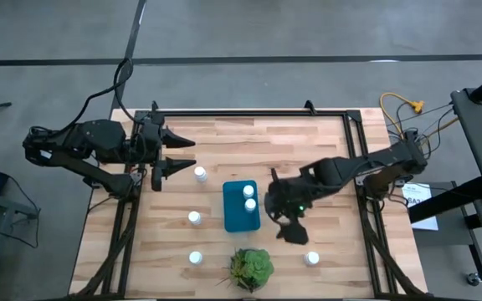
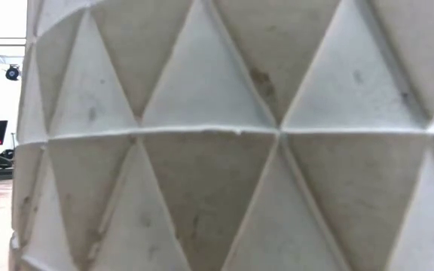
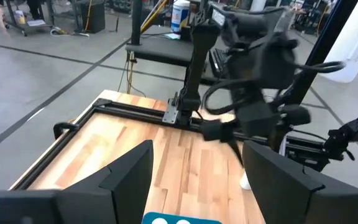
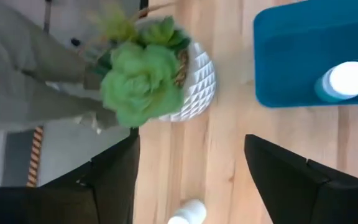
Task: Pick and place pill bottles into a basket
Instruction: Put the medicine bottle into the container
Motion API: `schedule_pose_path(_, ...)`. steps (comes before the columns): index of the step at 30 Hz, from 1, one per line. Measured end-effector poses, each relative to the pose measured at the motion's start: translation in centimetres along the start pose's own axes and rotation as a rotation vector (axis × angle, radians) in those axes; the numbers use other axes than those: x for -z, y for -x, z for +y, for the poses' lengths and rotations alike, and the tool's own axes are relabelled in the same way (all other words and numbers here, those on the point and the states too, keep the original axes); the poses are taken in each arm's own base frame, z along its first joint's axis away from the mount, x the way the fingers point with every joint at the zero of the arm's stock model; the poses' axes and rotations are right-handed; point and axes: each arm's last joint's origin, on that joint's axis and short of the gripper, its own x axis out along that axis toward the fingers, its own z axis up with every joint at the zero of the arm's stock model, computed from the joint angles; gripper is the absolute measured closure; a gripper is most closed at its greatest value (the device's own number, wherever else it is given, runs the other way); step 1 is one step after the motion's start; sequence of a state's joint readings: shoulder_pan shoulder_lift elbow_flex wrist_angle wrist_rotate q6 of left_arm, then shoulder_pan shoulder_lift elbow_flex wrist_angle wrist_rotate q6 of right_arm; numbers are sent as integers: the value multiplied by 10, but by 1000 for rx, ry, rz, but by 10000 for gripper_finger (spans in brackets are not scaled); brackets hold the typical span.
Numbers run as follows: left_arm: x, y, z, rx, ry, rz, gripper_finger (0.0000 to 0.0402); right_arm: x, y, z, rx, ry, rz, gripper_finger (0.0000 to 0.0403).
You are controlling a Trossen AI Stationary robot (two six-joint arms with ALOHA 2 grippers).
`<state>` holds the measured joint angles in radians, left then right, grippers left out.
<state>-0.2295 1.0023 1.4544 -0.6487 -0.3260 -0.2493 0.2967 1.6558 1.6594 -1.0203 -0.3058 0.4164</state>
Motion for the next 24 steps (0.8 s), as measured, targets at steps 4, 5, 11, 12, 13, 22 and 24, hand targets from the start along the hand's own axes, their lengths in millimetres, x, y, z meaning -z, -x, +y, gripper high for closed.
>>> schedule_pose_path(4, 0, 1, 0, 1, 2, -5, 171, 11, 3, 19, 76, 46, 28, 115)
schedule_pose_path(5, 0, 1, 0, 1, 2, -5, 171, 14, 4, 23, 102, 53, 34, 115)
schedule_pose_path(11, -1, 1, 0, 1, 3, -5, 171, 32, 3, 45, 201, 30, 60, 124)
schedule_pose_path(12, 0, 1, 0, 1, 2, -5, 171, 36, 2, 49, 212, 24, 68, 125)
schedule_pose_path(13, 0, 1, 0, 1, 2, -4, 171, 40, 0, 53, 220, 18, 74, 127)
schedule_pose_path(22, 0, 0, 0, 0, 0, -3, 171, 78, -20, 84, 299, -88, 76, 137)
schedule_pose_path(24, 0, 0, 0, 0, 0, -4, 171, 87, -26, 88, 321, -113, 73, 140)
